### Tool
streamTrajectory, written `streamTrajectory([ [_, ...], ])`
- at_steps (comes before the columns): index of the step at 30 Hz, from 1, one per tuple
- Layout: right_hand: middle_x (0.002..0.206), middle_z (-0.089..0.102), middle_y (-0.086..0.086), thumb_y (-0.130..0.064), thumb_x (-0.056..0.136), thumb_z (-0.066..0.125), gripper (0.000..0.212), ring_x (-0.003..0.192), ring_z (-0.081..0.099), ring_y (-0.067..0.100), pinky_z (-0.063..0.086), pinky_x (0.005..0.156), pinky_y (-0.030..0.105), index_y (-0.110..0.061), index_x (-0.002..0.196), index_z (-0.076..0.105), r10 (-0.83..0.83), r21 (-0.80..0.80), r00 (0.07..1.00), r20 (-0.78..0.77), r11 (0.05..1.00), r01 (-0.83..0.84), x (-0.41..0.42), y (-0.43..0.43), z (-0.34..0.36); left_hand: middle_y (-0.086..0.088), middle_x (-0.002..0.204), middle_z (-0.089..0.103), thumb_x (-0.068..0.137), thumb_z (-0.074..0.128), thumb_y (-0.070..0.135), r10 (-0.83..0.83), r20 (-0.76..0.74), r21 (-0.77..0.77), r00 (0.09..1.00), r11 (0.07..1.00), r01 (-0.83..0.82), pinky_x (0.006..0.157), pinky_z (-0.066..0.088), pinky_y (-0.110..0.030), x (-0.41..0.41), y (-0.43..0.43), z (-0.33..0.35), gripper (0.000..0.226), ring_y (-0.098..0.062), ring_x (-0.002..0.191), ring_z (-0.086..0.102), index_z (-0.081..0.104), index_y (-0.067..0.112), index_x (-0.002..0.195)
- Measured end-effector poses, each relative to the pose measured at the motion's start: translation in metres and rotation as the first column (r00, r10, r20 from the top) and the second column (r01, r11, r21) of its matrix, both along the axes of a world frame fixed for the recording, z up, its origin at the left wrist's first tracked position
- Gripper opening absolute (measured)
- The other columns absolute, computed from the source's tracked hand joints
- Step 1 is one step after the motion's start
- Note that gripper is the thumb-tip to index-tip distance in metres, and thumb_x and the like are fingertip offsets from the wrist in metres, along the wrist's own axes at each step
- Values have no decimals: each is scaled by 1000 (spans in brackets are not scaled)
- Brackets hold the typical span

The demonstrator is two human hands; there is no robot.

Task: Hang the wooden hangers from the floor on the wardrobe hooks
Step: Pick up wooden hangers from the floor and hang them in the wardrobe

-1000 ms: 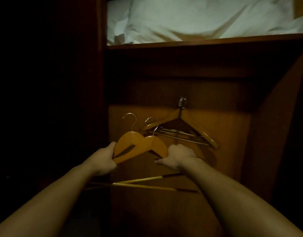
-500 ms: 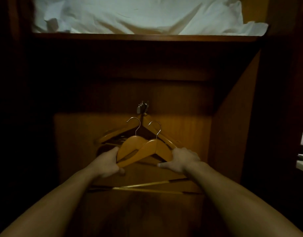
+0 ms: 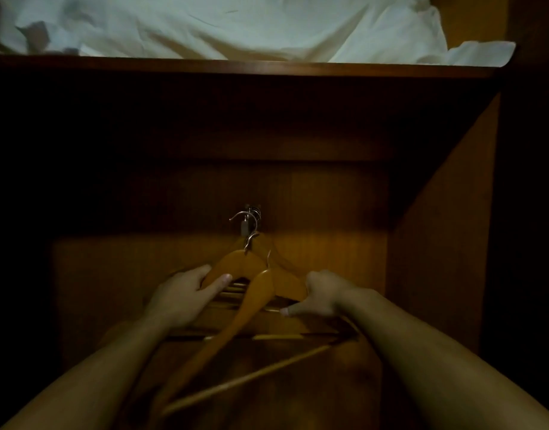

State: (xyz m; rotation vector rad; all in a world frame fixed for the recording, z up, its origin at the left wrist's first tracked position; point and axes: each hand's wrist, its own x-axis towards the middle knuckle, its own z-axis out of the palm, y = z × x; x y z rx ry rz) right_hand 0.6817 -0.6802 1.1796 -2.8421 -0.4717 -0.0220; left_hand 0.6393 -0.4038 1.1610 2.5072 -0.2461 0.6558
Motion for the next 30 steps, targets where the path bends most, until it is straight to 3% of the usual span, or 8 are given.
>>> streamTrajectory([
  [3, 90, 65, -10, -62, 78, 75, 40, 89, 63, 16, 54, 82, 36, -30, 97, 63, 154, 39, 988, -26, 987, -153, 5, -3, 16, 8, 76, 67, 57, 6, 100, 62, 78, 150, 995, 986, -73, 72, 56, -36, 9, 7, 11, 92, -6, 70, 64, 59, 32, 89],
  [8, 87, 70, -4, -52, 80, 79, 34, 85, 67, 15, 53, 82, 34, -23, 90, 64, 180, 138, 983, 23, 974, -181, 20, -24, 39, 12, 71, 66, 58, 4, 99, 119, 85, 232, 989, 963, -136, 63, 50, -26, 16, 14, 8, 86, 0, 65, 62, 57, 39, 88],
  [12, 72, 67, -5, -45, 83, 77, 28, 60, 63, 6, 48, 58, 21, -22, 86, 63, 182, 367, 982, 48, 911, -186, 32, -44, 46, 14, 69, 65, 60, 4, 98, 136, 104, 184, 985, 971, -153, 63, 51, -27, 23, 6, -1, 86, 1, 63, 62, 59, 37, 85],
  [17, 66, 61, -8, -50, 85, 73, 32, 45, 55, -4, 39, 54, 21, -20, 84, 63, 194, 395, 981, 22, 899, -187, 44, -48, 41, 10, 64, 63, 55, -2, 100, 150, 174, 173, 973, 968, -180, 61, 56, -31, 28, -4, -8, 94, -1, 56, 62, 57, 33, 85],
  [19, 65, 59, -8, -53, 84, 73, 37, 48, 55, 0, 38, 53, 21, -17, 82, 61, 201, 411, 979, 12, 892, -189, 46, -51, 44, 8, 62, 62, 60, 1, 98, 166, 209, 176, 964, 963, -204, 55, 55, -27, 25, -1, -10, 88, -3, 51, 61, 55, 33, 82],
  [23, 65, 51, -4, -61, 77, 74, 45, 58, 46, 13, 35, 55, 26, -20, 74, 55, 197, 521, 980, -18, 839, -159, 52, -59, 49, 7, 59, 57, 89, 29, 74, 192, 213, 193, 958, 953, -235, 45, 41, -12, 10, 2, -6, 44, 0, 44, 58, 47, 34, 84],
  [26, 67, 51, -4, -62, 79, 71, 42, 60, 46, 13, 35, 58, 28, -23, 73, 57, 197, 556, 980, -35, 819, -145, 53, -58, 50, 11, 58, 49, 74, 16, 86, 204, 287, 263, 936, 923, -281, 45, 32, -11, 11, -4, 6, 64, 1, 46, 51, 46, 31, 86],
  [30, 66, 49, -4, -73, 72, 65, 52, 60, 44, 13, 35, 60, 30, -22, 73, 56, 204, 582, 978, -39, 800, -144, 50, -51, 51, 5, 58, 58, 68, 6, 93, 199, 384, 151, 902, 950, -274, 44, 41, -14, 15, -3, 22, 93, -3, 46, 59, 59, 20, 91],
])
